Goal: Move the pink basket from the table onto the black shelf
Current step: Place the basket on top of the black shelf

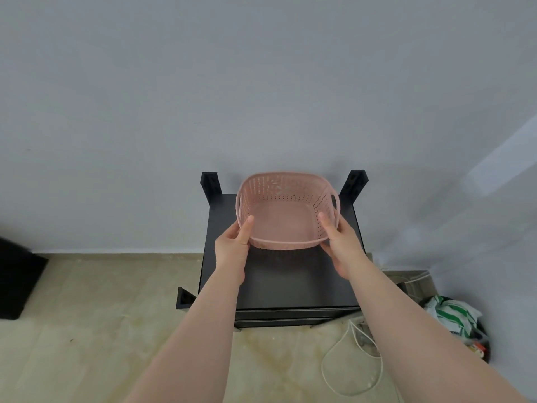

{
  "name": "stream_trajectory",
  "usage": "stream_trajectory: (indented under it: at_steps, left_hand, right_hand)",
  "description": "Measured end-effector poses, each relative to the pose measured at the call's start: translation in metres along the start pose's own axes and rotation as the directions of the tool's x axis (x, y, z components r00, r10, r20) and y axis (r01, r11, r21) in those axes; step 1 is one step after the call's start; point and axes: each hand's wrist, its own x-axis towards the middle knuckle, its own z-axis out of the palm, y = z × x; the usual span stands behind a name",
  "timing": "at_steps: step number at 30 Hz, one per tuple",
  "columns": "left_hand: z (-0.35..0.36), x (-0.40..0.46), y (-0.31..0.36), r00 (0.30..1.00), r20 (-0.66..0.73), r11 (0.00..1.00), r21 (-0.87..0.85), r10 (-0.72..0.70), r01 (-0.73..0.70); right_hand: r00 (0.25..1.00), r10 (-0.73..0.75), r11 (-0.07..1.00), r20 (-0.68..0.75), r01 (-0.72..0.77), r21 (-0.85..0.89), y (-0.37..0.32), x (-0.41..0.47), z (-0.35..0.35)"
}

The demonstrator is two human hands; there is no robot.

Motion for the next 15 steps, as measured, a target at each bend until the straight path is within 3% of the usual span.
stream_trajectory:
  at_steps: [15]
  left_hand:
    - [-0.0006, 0.0036, 0.0012, 1.0, 0.001, 0.999, 0.048, 0.0, 0.0]
  right_hand:
    - [1.0, 0.011, 1.0, -0.015, -0.012, -0.012, -0.0023, -0.0019, 0.0005]
